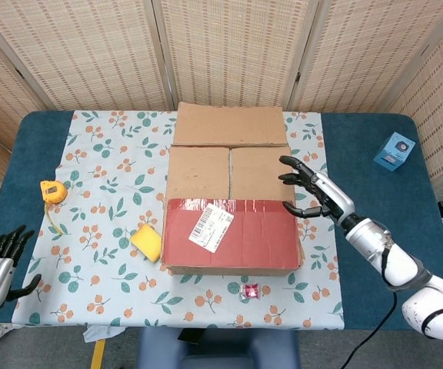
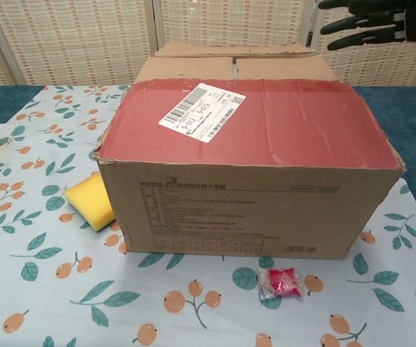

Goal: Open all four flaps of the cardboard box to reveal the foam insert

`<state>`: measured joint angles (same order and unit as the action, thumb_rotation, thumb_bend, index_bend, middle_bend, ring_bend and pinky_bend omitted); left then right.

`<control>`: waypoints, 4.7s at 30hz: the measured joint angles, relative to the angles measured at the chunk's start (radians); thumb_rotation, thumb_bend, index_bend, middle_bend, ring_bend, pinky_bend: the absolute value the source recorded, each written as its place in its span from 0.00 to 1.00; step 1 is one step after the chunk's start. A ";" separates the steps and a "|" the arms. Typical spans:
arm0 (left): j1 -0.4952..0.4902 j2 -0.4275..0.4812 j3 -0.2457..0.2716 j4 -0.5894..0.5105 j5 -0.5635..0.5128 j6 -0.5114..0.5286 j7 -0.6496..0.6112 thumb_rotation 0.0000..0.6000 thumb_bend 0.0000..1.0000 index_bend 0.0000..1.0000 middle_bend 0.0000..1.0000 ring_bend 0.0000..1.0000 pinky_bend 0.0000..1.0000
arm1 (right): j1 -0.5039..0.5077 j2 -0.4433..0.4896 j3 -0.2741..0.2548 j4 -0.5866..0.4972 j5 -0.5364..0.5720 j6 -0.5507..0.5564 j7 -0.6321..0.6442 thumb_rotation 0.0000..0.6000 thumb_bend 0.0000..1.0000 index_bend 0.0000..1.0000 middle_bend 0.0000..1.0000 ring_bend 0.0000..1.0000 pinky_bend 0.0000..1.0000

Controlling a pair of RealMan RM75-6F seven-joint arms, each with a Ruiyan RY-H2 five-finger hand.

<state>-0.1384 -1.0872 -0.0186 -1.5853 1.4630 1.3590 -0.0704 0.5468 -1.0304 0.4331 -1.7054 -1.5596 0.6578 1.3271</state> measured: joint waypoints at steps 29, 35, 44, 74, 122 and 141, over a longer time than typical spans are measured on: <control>-0.005 -0.002 0.001 0.000 -0.001 -0.005 0.007 1.00 0.38 0.00 0.00 0.00 0.00 | 0.164 -0.036 -0.348 0.209 -0.160 0.238 0.335 1.00 0.41 0.05 0.07 0.18 0.18; -0.006 -0.003 0.002 -0.002 0.002 -0.004 0.015 1.00 0.38 0.00 0.00 0.00 0.00 | 0.152 0.015 -0.376 0.145 -0.159 0.290 0.310 1.00 0.41 0.05 0.07 0.18 0.18; -0.006 -0.007 0.004 -0.007 0.006 0.001 0.032 1.00 0.38 0.00 0.00 0.00 0.00 | 0.116 0.155 -0.413 -0.020 -0.195 0.394 0.228 1.00 0.41 0.05 0.06 0.17 0.18; -0.006 -0.037 0.006 -0.037 0.016 0.021 0.147 1.00 0.38 0.00 0.00 0.00 0.00 | -0.194 0.484 -0.673 -0.398 -0.603 0.658 -0.317 1.00 0.41 0.05 0.00 0.10 0.13; 0.006 0.005 0.017 -0.002 0.040 0.032 -0.021 1.00 0.38 0.00 0.00 0.00 0.00 | 0.686 -0.152 -0.257 -0.135 0.832 0.108 -2.120 0.37 0.49 0.61 0.02 0.00 0.00; 0.007 0.003 0.017 0.006 0.051 0.042 -0.035 1.00 0.38 0.00 0.00 0.00 0.00 | 0.776 -0.207 -0.350 -0.044 0.902 0.104 -2.131 0.37 0.49 0.63 0.02 0.00 0.00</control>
<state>-0.1312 -1.0843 -0.0020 -1.5797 1.5139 1.4010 -0.1059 1.3225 -1.2377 0.0831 -1.7495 -0.6577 0.7615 -0.8043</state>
